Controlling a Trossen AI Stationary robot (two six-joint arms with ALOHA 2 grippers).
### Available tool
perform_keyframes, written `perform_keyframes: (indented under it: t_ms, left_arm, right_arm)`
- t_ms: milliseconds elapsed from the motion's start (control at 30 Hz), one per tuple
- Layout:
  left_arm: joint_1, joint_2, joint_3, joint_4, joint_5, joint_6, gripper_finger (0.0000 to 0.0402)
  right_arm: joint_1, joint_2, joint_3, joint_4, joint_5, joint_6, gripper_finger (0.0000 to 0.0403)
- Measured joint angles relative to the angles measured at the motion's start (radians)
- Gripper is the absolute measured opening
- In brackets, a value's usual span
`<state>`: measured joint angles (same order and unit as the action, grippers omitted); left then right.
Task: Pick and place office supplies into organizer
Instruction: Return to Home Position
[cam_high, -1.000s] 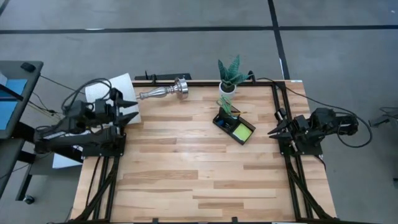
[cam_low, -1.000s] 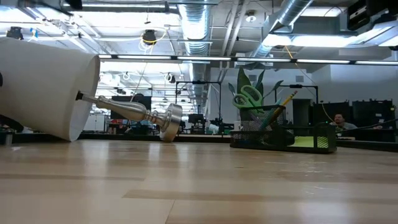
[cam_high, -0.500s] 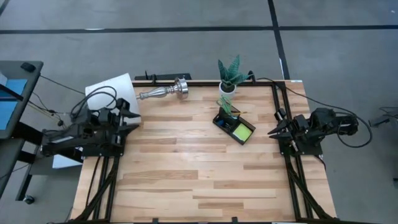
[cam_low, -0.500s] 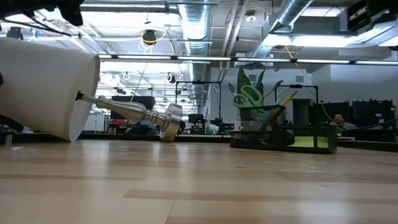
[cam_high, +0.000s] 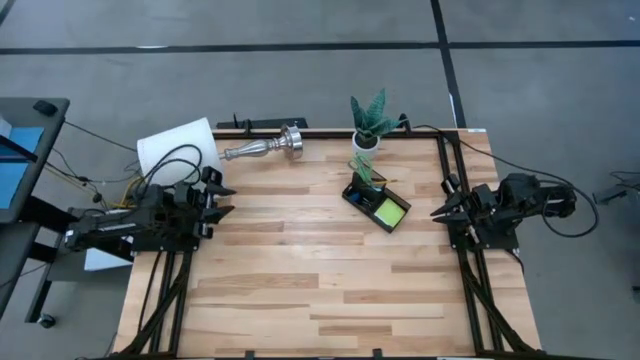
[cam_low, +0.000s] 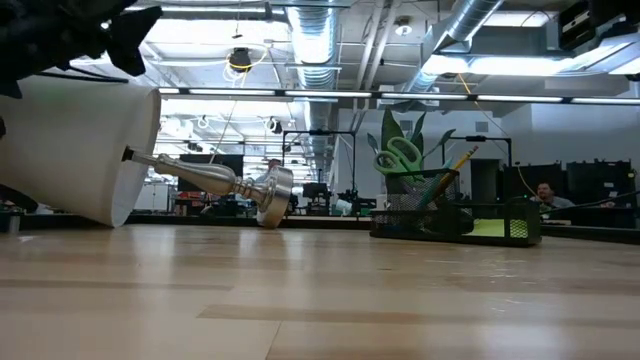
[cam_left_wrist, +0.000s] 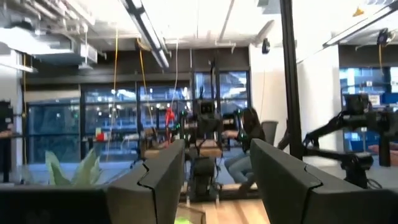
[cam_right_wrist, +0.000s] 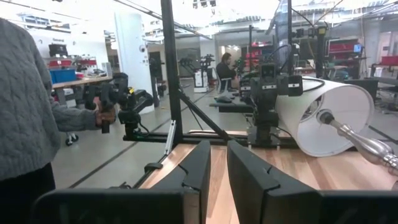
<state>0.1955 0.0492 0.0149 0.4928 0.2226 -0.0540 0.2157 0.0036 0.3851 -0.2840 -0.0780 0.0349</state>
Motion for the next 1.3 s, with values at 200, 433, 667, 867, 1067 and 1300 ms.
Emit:
perform_keyframes:
  t_ms: [200, 433, 667, 867, 1067, 1300]
  left_arm:
    - [0.0, 0.0, -0.002, -0.065, 0.008, -0.013, 0.0176]
    - [0.0, 0.0, -0.002, -0.321, -0.014, -0.044, 0.0176]
    - [-0.001, 0.012, -0.003, -0.435, -0.074, -0.153, 0.0176]
    - [0.0, 0.012, -0.003, -0.439, -0.076, -0.18, 0.0176]
    - [0.0, 0.011, -0.003, -0.44, -0.081, -0.175, 0.0176]
    - [0.0, 0.011, -0.003, -0.441, -0.081, -0.171, 0.0176]
  right_arm:
    - [0.0, 0.0, 0.0, 0.0, 0.0, 0.0, 0.0048]
    - [0.0, 0.0, 0.0, 0.0, 0.0, 0.0, 0.0048]
    - [0.0, 0.0, 0.0, 0.0, 0.0, 0.0, 0.0048]
    - [0.0, 0.0, 0.0, 0.0, 0.0, 0.0, 0.0048]
    - [0.0, 0.0, 0.0, 0.0, 0.0, 0.0, 0.0048]
    - [0.0, 0.0, 0.0, 0.0, 0.0, 0.0, 0.0048]
